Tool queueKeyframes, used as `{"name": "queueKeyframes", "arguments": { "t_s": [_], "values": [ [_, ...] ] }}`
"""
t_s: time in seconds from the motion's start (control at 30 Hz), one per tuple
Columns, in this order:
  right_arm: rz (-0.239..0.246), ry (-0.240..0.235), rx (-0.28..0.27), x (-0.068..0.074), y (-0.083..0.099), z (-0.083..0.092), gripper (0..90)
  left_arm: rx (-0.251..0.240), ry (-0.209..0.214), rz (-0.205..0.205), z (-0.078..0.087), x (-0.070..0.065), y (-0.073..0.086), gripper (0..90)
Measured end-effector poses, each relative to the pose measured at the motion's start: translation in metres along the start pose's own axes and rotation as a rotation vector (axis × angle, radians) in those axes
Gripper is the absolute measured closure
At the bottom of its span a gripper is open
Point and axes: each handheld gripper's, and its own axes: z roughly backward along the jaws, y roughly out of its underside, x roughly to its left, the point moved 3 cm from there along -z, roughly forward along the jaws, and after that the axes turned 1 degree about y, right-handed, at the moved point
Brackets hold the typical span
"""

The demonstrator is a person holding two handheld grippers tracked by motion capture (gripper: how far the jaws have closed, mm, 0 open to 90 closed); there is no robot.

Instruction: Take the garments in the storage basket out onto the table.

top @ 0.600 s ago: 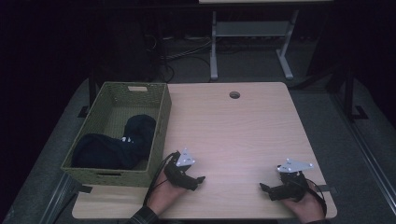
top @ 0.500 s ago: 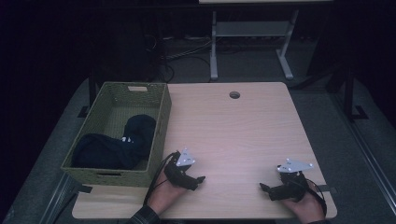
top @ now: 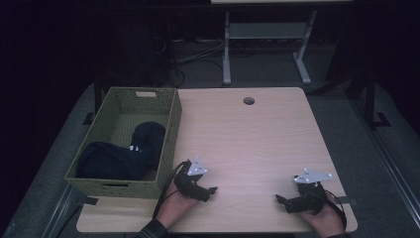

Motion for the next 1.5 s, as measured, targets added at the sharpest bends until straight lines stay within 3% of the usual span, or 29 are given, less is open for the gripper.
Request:
{"name": "queueKeyframes", "arguments": {
  "t_s": [0.1,0.63,0.77,1.0,1.5],
  "values": [
    [0.001,0.000,0.000,0.000,0.000,0.000,1.3,0.001,-0.005,-0.008,0.002,0.000,-0.004,13.7],
    [0.000,0.000,-0.002,0.000,0.000,0.000,1.3,-0.009,0.006,0.029,0.019,0.001,-0.016,14.1],
    [0.000,0.000,-0.002,0.000,0.000,0.000,1.3,0.004,-0.004,0.016,0.023,0.001,-0.019,14.1],
    [-0.003,0.001,-0.001,0.000,0.000,0.000,1.3,-0.001,0.012,0.037,0.029,0.002,-0.025,14.1],
    [-0.004,0.003,-0.001,0.001,0.001,0.001,1.3,0.023,0.014,0.035,0.041,0.001,-0.039,14.1]
  ]
}}
